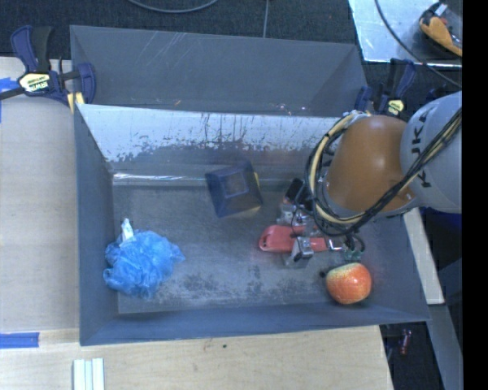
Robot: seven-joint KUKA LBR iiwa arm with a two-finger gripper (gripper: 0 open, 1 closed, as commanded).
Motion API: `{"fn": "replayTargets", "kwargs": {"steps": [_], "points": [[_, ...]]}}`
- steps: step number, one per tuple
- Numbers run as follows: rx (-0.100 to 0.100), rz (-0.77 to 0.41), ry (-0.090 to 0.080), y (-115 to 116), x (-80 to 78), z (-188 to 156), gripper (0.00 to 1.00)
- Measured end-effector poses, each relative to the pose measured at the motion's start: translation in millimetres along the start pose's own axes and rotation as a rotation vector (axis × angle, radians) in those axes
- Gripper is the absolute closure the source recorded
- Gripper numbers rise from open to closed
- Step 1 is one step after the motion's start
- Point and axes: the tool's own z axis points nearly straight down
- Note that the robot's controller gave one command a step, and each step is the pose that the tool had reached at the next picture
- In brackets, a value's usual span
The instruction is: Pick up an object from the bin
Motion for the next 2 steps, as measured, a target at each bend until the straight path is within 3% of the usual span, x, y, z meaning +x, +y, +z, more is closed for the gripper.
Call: {"fn": "replayTargets", "kwargs": {"steps": [1, 2], "points": [[0.003, -0.03, -0.012, -1, 0.9, 26, 1.0], [-0.001, -0.029, 0.003, 9, 2.2, -67, 1.0]]}}
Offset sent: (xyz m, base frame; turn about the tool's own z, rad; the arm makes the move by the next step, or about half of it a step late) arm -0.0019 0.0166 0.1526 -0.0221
